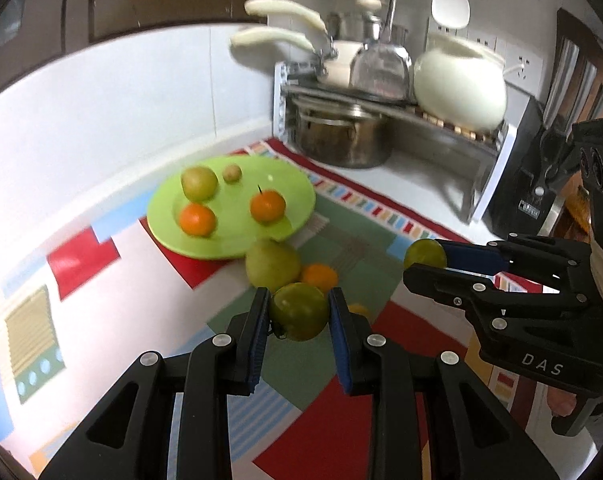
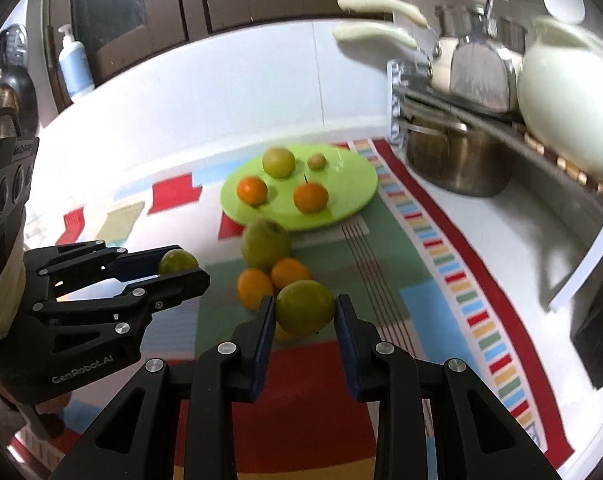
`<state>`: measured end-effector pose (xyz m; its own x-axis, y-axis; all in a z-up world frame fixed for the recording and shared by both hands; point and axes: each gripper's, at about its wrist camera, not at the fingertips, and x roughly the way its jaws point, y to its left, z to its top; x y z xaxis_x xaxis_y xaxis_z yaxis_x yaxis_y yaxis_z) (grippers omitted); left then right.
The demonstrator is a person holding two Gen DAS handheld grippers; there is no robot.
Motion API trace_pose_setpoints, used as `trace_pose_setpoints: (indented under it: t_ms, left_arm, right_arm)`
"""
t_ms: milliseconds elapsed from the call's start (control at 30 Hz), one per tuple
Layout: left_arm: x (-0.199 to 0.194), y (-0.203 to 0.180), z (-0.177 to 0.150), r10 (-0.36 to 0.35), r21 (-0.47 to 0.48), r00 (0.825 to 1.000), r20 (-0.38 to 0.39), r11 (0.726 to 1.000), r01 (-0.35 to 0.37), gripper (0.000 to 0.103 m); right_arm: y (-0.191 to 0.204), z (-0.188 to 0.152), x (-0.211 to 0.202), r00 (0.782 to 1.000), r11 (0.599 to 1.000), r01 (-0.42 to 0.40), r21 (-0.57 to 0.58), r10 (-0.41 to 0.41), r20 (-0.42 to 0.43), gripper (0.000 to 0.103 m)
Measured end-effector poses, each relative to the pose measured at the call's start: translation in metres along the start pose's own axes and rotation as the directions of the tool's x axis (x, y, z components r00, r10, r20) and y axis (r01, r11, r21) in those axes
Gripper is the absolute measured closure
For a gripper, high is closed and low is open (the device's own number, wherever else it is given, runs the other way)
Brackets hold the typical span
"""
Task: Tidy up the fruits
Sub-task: 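Lift both held fruits and carry them over the green plate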
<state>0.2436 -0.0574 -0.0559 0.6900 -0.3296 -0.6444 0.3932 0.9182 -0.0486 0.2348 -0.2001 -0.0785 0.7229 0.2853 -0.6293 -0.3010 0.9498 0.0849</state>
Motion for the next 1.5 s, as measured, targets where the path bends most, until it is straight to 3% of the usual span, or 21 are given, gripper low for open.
trace_pose_setpoints:
  t_ms: [400,700,1233,1500]
  left_arm:
    - [-0.019,0.012,0.043,0.052,0.023,0.992,0.117,0.998,-0.055,0.074]
    - [-0.008,0.024,0.077,0.070,0.021,0.984,0.163,0.997,-0.074,0.074]
    - [0.050,0.057,0.112,0.097,0.017,0.984,0.149,0.995,-0.101,0.074]
    - [0.100,0.071,0.115,0.092,0.006,0.993,0.078,0.996,-0.092,0.074]
  right_arm:
    - [0.010,0.053,-0.019,0.990,1.000,0.005,-0.031,0.000,0.142,0.072]
    - [0.005,0.097,-0.011,0.978,0.999,0.002,-0.044,0.007,0.207,0.072]
    - [-0.014,0.138,0.055,0.987,0.999,-0.006,-0.049,0.014,0.161,0.072]
    - [-0.031,0.143,0.107,0.995,0.999,-0.019,-0.027,0.021,0.097,0.072]
